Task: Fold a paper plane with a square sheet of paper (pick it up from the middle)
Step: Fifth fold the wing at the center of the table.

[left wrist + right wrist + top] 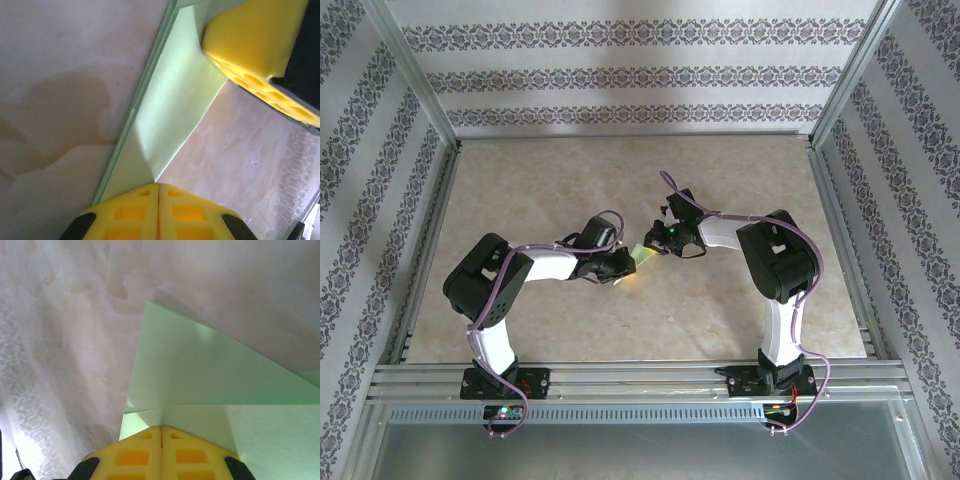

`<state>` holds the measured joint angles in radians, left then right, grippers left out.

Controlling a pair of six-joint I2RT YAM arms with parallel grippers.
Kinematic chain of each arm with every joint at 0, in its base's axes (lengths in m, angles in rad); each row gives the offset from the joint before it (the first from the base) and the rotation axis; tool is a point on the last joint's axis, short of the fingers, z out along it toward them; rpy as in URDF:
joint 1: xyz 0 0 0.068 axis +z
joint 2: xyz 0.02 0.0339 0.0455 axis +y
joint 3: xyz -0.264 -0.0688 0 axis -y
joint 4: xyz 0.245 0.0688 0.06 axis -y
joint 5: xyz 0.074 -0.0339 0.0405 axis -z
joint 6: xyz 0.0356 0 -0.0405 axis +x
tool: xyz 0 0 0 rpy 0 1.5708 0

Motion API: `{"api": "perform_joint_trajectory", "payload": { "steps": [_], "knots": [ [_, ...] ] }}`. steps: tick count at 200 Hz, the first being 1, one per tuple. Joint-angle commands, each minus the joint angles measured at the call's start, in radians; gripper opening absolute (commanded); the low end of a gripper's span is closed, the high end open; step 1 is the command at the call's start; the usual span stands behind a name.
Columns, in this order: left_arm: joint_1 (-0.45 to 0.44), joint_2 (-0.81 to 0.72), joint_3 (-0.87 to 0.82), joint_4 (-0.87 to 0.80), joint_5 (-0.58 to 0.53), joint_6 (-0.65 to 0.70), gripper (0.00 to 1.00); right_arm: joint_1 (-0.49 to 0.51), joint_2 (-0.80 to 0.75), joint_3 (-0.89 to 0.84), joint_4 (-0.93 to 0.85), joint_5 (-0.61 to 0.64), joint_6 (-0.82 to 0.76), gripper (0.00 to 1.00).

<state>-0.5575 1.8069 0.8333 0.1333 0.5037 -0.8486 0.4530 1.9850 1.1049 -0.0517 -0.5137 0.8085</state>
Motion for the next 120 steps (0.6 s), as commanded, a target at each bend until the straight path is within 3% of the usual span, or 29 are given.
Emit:
{"api": "perform_joint_trajectory", "payload": {
  "steps": [1, 33, 71, 120],
  "knots": [
    [0.020, -0.009, -0.075, -0.093, 0.007, -0.023, 0.08, -0.025, 0.064, -0.046, -0.114, 0.099, -0.021, 0.04],
    [0.060, -0.105, -0.128, -0.096, 0.019, -0.024, 0.08, -0.036, 0.070, -0.050, -0.113, 0.099, -0.031, 0.04],
    [0.060, -0.174, -0.044, -0.050, 0.082, -0.030, 0.09, -0.034, 0.072, -0.043, -0.114, 0.099, -0.033, 0.04],
    [0.057, -0.051, 0.097, -0.047, 0.056, -0.022, 0.10, -0.033, 0.081, -0.046, -0.110, 0.098, -0.028, 0.04]
  ]
}}
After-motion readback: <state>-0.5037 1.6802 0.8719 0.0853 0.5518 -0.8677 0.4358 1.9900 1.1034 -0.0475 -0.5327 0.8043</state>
